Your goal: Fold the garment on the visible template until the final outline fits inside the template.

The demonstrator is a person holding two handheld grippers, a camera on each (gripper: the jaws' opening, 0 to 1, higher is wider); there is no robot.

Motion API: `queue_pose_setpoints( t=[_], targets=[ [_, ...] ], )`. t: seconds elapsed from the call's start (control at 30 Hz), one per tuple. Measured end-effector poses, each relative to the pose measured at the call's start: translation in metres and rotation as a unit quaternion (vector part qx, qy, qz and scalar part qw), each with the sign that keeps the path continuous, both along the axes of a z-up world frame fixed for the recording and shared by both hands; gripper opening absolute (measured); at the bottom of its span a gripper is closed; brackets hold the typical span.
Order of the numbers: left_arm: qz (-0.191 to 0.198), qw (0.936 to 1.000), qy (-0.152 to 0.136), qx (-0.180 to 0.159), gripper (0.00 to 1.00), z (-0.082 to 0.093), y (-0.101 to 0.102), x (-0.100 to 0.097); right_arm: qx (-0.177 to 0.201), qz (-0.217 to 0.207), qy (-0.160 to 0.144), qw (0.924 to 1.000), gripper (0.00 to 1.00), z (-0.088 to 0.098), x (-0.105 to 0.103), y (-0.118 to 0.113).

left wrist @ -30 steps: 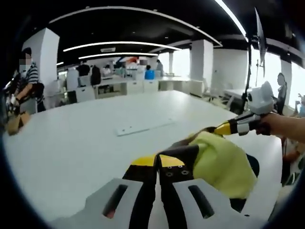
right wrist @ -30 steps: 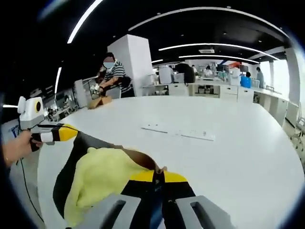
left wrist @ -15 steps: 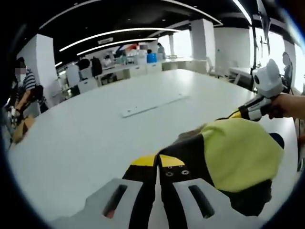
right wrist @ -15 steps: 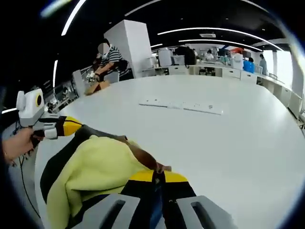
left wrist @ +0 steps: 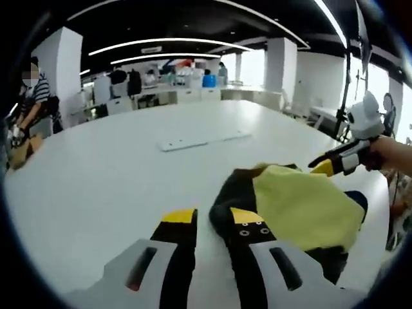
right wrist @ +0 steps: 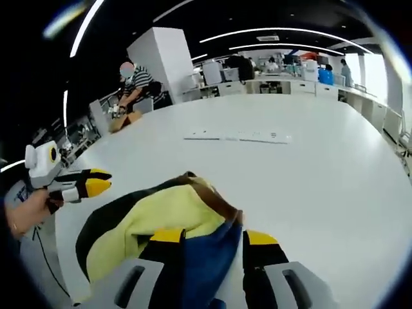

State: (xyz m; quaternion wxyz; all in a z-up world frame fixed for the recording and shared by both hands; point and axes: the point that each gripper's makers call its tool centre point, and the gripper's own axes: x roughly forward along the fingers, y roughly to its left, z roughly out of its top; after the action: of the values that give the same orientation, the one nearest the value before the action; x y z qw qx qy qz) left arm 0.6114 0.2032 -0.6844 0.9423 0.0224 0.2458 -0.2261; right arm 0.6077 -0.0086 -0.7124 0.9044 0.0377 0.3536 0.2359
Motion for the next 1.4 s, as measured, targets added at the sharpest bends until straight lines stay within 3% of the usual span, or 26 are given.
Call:
queue_pose_setpoints(
  t=[0.17, 0.27, 0.57, 0.9, 1.0, 1.1, 1.17, 1.27, 1.4],
  targets=[
    [-0.005, 0.9997, 0.017, -0.018, 0.26, -0.002, -0.01, -0.013, 0.005, -0.008, 0.022, 0.9997, 0.32, 0.0, -0.024, -0.005],
    [0.003, 0.9986, 0.032, -0.041, 0.26, -0.004, -0.016, -0.019, 0.006, -0.006, 0.036, 0.9993, 0.31, -0.002, -0.04, -0.006],
    [0.015, 0.9965, 0.063, -0.052, 0.29, -0.015, -0.025, -0.032, 0.006, -0.024, 0.059, 0.9979, 0.28, -0.006, -0.066, -0.009],
    [0.026, 0.9936, 0.098, -0.051, 0.22, -0.028, -0.025, -0.042, 0.028, -0.03, 0.078, 0.9961, 0.16, -0.011, -0.084, -0.003],
    [0.035, 0.9921, 0.11, -0.049, 0.12, -0.033, -0.021, -0.046, 0.035, -0.04, 0.084, 0.995, 0.13, -0.012, -0.086, -0.004],
    [0.045, 0.9915, 0.112, -0.048, 0.08, -0.037, -0.017, -0.048, 0.049, -0.072, 0.096, 0.9915, 0.13, -0.015, -0.087, -0.009],
    [0.052, 0.9905, 0.112, -0.06, 0.07, -0.035, -0.016, -0.048, 0.044, -0.07, 0.092, 0.9923, 0.15, -0.015, -0.088, -0.011],
    [0.051, 0.9913, 0.111, -0.048, 0.07, -0.036, -0.014, -0.049, 0.05, -0.069, 0.1, 0.9913, 0.13, -0.016, -0.09, -0.011],
    [0.048, 0.9902, 0.123, -0.045, 0.0, -0.04, -0.015, -0.052, 0.065, -0.082, 0.112, 0.9881, 0.08, -0.019, -0.092, -0.011]
  ],
)
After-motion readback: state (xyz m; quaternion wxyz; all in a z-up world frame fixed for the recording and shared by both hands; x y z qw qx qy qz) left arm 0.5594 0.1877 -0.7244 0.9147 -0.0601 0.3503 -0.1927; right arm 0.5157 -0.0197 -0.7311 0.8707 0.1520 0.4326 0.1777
